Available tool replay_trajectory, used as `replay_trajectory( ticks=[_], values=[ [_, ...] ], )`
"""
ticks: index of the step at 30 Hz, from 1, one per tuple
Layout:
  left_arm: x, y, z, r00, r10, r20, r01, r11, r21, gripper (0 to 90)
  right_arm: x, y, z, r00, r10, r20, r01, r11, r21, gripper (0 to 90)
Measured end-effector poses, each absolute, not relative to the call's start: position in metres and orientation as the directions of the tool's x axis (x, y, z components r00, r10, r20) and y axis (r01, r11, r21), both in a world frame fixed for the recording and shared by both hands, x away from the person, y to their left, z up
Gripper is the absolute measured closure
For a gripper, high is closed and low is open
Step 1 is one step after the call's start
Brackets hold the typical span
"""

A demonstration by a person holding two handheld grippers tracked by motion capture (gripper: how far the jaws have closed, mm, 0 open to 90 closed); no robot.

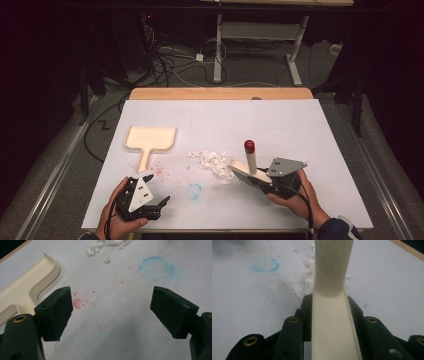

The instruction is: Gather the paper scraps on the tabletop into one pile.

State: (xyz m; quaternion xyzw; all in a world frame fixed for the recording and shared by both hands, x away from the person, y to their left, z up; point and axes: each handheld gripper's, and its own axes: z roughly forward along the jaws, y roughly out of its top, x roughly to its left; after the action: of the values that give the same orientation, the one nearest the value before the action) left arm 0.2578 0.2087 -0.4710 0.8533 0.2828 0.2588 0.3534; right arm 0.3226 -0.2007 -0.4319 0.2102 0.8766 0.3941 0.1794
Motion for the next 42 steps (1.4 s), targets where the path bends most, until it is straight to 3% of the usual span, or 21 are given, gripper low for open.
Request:
replay_trajectory(
  ticks=[10,20,31,42],
  values=[
    [0.258,0.208,-0.472,0.71,0.662,0.24,0.299,-0.592,0.748,17.0,0.348,-0.166,-0.431,-0.827,0.545,-0.14,0.198,0.515,0.834,67.8],
    [0.255,0.209,-0.471,0.706,0.665,0.244,0.299,-0.593,0.748,17.0,0.323,-0.196,-0.41,-0.835,0.535,-0.129,0.178,0.485,0.856,67.7],
    [0.255,0.208,-0.471,0.71,0.659,0.247,0.298,-0.6,0.743,17.0,0.289,-0.218,-0.416,-0.855,0.505,-0.12,0.198,0.531,0.824,67.7],
    [0.256,0.207,-0.473,0.717,0.652,0.245,0.298,-0.605,0.738,17.0,0.311,-0.177,-0.436,-0.87,0.47,-0.151,0.169,0.571,0.803,67.8]
  ],
)
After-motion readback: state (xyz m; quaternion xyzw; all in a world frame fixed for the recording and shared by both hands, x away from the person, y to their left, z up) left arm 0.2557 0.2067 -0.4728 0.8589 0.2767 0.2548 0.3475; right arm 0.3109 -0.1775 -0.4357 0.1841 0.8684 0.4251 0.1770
